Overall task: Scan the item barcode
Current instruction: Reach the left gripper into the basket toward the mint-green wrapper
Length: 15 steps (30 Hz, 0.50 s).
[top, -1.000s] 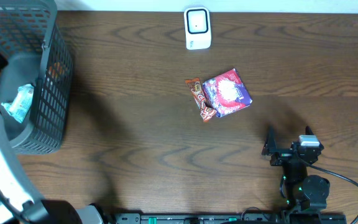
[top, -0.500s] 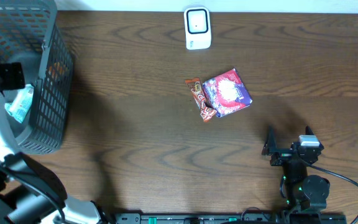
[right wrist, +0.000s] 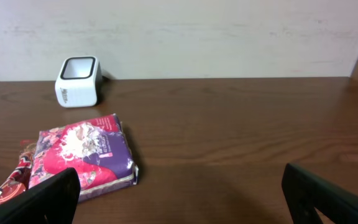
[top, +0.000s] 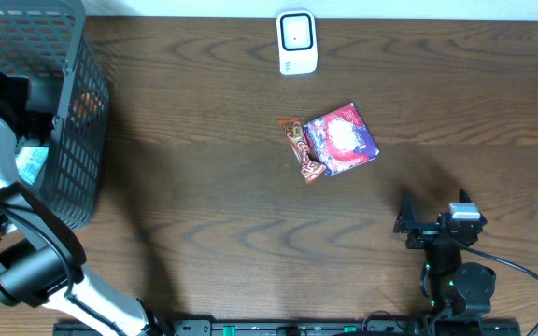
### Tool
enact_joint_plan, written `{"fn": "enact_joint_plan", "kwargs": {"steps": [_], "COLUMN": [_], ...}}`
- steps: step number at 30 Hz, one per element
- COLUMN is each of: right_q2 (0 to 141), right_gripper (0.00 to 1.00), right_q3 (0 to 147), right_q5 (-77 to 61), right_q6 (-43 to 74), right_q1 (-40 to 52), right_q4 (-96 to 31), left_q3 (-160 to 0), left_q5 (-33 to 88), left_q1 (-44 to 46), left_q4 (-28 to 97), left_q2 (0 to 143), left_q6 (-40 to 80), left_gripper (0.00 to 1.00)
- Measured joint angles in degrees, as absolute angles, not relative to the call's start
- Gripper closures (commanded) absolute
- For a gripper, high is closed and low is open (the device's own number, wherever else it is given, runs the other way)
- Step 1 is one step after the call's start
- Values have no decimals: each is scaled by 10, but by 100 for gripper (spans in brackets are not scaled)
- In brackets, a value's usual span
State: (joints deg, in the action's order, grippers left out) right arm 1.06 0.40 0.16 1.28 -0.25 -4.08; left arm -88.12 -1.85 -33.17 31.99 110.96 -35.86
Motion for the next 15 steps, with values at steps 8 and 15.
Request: {"fn": "enact_joint_plan", "kwargs": {"steps": [8, 15], "right_q2": [11, 11], "right_gripper": [1, 1], "right_q3": [4, 4], "right_q5": [2, 2], "right_q6": [13, 13], "right_q1": [-3, -3], "right_q4": [-41, -41], "left_q3": [-881, -881], "left_q5": [-19, -18], "left_q1": [-332, -333], "left_q4": [310, 304], "left_q2": [1145, 1163], "left_q6": [-360, -360], "left_gripper": [2, 4]}}
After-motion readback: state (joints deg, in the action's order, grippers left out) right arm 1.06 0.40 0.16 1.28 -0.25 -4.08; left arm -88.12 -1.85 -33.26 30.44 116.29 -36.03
